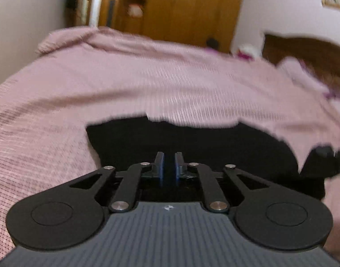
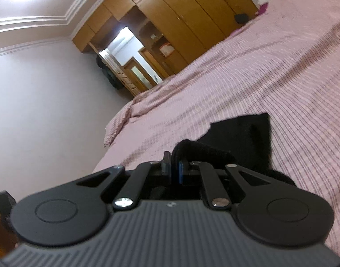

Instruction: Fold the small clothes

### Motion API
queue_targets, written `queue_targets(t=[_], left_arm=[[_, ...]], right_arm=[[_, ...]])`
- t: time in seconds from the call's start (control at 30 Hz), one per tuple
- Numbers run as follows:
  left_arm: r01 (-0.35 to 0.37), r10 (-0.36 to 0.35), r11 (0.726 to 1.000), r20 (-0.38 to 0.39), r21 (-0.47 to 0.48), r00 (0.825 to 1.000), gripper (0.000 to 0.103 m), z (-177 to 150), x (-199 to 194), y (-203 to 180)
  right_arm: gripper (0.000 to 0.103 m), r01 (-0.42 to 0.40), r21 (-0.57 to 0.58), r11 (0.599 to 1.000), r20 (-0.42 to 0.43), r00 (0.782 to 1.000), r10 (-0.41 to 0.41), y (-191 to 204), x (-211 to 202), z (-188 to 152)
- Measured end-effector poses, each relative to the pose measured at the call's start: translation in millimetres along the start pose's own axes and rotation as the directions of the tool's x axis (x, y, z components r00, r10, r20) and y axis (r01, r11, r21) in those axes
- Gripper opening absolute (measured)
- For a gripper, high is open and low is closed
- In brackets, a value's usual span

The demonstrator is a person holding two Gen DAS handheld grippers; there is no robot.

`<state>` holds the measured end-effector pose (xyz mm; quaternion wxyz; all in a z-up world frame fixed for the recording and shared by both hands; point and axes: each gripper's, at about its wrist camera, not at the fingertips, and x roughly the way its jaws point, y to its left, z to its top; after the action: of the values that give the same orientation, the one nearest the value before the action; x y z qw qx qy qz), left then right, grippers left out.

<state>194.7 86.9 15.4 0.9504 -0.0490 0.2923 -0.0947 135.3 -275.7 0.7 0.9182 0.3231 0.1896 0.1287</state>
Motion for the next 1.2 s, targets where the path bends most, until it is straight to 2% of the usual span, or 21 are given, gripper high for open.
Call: queue_targets(t=[0.07,0.13,0.27,0.43,0.5,0.57,0.63,0.73,0.83,0.97,1.07,1.2], left_arm=[[0.010,-0.008,0.999,-0.041,0.035,0.999,0.056,-8.8,10.9,-2.2],[0.009,-0.006,0.996,-0.045,0.084,0.999,0.069,-15.9,18.5,-5.6],[0.003,0.010,0.983,-0.070,0.185,0.998,0.071,-20.5,36.1,-13.0],[0.055,-0.028,0.973,-0.121,0.224,0.992,0.071,-25.4,62.5,-11.7],[0.057,-0.028,0.975,-0.134,0.217,0.991,0.066,-27.5,71.7,-10.7],[0.090,-0.065,0.978,-0.134,0.190,0.989,0.030,-29.4,70.9,-12.6],[0.092,-0.075,0.980,-0.106,0.175,0.992,0.017,-31.8,63.8,-16.3],[0.068,-0.063,0.992,-0.044,0.107,0.997,0.015,-32.1,47.5,-15.0],[0.047,-0.050,0.998,0.062,0.040,0.997,0.015,-20.7,20.9,-13.3],[0.007,-0.011,1.000,0.218,0.021,0.976,0.014,11.1,-2.5,-13.9],[-0.042,0.037,0.999,0.281,0.012,0.959,0.015,39.4,4.3,-10.3],[-0.111,0.103,0.994,0.296,0.013,0.950,0.015,63.7,38.8,-5.3]], right_arm=[[0.009,0.007,0.014,1.000,-0.002,1.000,-0.007,-4.9,-3.6,-3.2],[0.009,0.015,0.026,1.000,-0.004,1.000,-0.015,-10.0,-6.7,-5.1],[0.009,0.036,0.049,0.998,-0.016,0.999,-0.035,-19.5,-8.9,-10.1],[0.009,0.051,0.068,0.996,-0.027,0.998,-0.050,-27.7,-8.9,-16.1],[0.009,0.055,0.072,0.996,-0.031,0.998,-0.052,-30.0,-8.6,-18.4],[0.009,0.060,0.073,0.996,-0.033,0.998,-0.057,-31.5,-8.4,-20.5],[0.009,0.064,0.071,0.995,-0.033,0.998,-0.061,-33.1,-9.6,-21.8],[0.009,0.061,0.075,0.995,-0.027,0.998,-0.059,-33.5,-12.8,-22.0],[0.009,0.034,0.075,0.997,0.005,0.999,-0.034,-28.6,-19.1,-17.4],[0.009,-0.008,0.033,0.999,0.071,0.997,0.005,-10.7,-18.4,0.9],[0.009,-0.027,-0.004,1.000,0.107,0.994,0.027,5.2,-5.5,21.1],[0.009,-0.003,-0.030,1.000,0.128,0.992,0.007,15.7,29.2,42.7]])
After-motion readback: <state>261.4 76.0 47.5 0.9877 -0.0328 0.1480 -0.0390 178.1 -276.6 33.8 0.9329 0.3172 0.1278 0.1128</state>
